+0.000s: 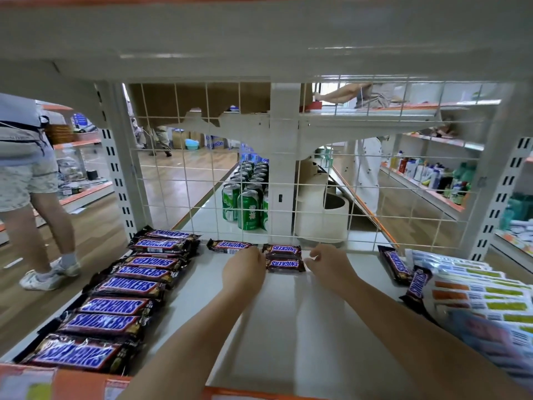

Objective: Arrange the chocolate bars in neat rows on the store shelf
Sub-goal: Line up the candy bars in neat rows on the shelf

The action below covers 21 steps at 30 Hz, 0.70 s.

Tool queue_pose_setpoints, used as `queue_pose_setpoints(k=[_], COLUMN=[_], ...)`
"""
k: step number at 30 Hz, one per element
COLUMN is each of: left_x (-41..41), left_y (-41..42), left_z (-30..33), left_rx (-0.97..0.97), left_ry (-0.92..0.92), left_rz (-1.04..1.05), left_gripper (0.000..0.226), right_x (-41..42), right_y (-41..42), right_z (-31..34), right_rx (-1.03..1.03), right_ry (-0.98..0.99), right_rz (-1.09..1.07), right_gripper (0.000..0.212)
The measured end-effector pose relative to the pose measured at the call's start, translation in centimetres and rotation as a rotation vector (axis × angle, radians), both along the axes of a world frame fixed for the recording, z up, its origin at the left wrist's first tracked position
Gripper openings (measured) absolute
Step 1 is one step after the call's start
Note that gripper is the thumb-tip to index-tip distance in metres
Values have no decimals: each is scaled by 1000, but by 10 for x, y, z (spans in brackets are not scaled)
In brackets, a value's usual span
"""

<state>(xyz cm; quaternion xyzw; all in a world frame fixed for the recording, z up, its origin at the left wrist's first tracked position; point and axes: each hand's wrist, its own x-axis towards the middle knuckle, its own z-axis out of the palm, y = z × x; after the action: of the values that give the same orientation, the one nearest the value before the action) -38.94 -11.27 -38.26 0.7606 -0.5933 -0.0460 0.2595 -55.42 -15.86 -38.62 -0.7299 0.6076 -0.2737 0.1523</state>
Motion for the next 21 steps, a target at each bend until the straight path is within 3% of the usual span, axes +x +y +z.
queue_pose_setpoints(k=[4,9,14,18,21], left_x=[-10,-43,-86,-113,-123], left_y=[19,43,75,100,113], left_z=[7,14,20,18,15], left_rx=[-38,-17,10,44,57], left_ry=[-172,-139,-176,-206,-212], left_rz=[-153,-310,-363,-398,-418], left_gripper=[35,35,40,43,43], right_x=[-15,-50,-90,-114,-125], right_y=[17,48,84,113,133], right_z=[4,27,48,49,50], right_rx=[-2,-41,-57,-25,23], right_ry=[92,307,307,302,354], right_rz=[-5,39,0,-14,-5], right_gripper=[32,37,37,19,22])
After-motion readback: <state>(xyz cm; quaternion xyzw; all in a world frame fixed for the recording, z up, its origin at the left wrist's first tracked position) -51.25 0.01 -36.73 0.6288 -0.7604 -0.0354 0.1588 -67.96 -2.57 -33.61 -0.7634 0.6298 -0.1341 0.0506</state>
